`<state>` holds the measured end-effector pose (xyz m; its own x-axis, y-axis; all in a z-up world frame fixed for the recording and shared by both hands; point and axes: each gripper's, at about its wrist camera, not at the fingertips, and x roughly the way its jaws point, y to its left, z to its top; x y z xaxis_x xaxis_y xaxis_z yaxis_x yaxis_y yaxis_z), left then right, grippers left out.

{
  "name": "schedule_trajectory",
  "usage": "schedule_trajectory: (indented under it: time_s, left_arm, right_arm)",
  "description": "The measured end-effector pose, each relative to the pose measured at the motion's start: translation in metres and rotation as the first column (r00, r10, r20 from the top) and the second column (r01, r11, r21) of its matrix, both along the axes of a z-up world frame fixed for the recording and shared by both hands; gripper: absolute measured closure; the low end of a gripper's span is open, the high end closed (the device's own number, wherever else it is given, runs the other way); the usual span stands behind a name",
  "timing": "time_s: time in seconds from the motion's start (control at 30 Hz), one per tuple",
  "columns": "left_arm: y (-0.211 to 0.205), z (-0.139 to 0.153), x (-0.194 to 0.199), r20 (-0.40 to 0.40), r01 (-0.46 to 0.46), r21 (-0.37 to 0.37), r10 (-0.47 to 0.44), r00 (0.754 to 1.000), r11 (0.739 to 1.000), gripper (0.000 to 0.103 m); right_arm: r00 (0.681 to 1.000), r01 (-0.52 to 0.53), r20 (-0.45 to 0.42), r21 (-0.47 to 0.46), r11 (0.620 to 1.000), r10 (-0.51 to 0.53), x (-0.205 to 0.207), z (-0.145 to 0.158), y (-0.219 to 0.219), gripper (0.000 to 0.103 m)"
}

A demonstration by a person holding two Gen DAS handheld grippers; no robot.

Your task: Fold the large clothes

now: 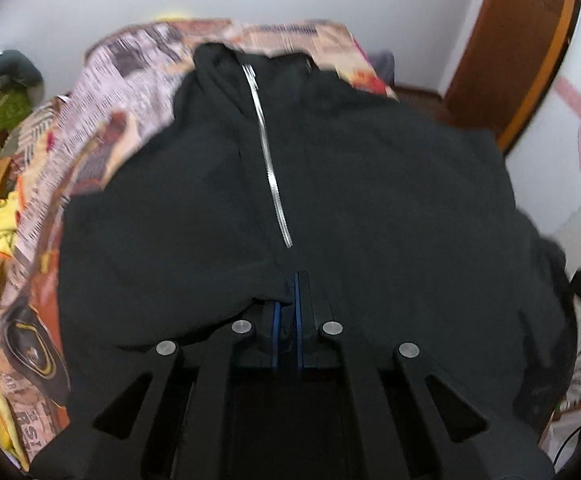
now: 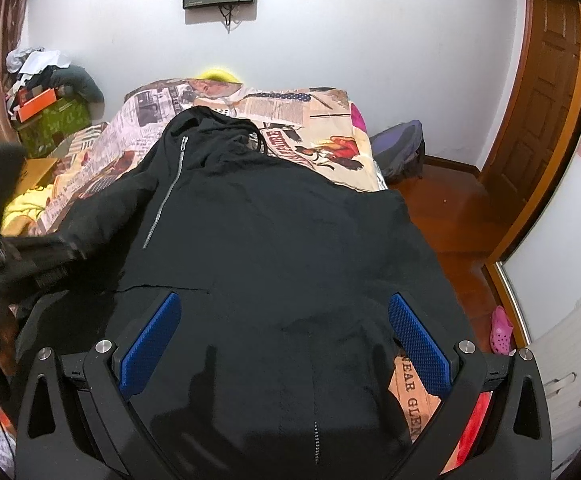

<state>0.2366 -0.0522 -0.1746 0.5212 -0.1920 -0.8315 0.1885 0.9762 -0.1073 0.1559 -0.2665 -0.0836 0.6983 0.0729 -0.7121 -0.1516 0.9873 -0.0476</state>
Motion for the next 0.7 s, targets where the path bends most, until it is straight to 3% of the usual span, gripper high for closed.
schedule_trajectory:
  time_s: [0.1,0.2,0.27,0.43,0.57,0.7]
  left_arm:
    - [-0.008,-0.01,-0.009,-0.027,0.032,0.04,-0.031,0.999,0.999,0.096]
    - [-0.008,-0.014,-0.017,-0.06,0.056,0.026,-0.054,0.997,0.998,0.077]
    - [-0.004,-0.011,-0.023,-0.054,0.049,0.032,-0.048,0.997,0.998,0.057]
    - [0.018,0.013,-0.041,-0.001,0.02,0.037,-0.02,1.0,0.999,0.051]
    - [0.049,0.034,-0.051,0.078,-0.042,0.045,0.039,0.996,0.998,0.034]
    - [0.089,0.052,-0.056,0.135,-0.123,0.059,0.114,0.984,0.991,0.032]
  right_arm:
    - [1.0,-0.011,-0.003,-0.003,1.0,0.011,0.001,-0.001,0.002,0.0]
    - [1.0,-0.031,-0.002,0.003,1.0,0.031,0.001,0.001,0.008,0.0]
    - [0.999,-0.052,-0.003,0.008,0.999,0.052,0.001,0.002,0.013,0.0]
    - [0.994,-0.11,0.004,-0.005,0.994,0.11,0.005,0.006,0.034,0.0]
    - [0.982,-0.187,0.015,-0.021,0.982,0.187,0.011,0.011,0.062,0.0]
    - [0.963,-0.27,0.013,-0.031,0.962,0.27,0.02,0.012,0.094,0.0]
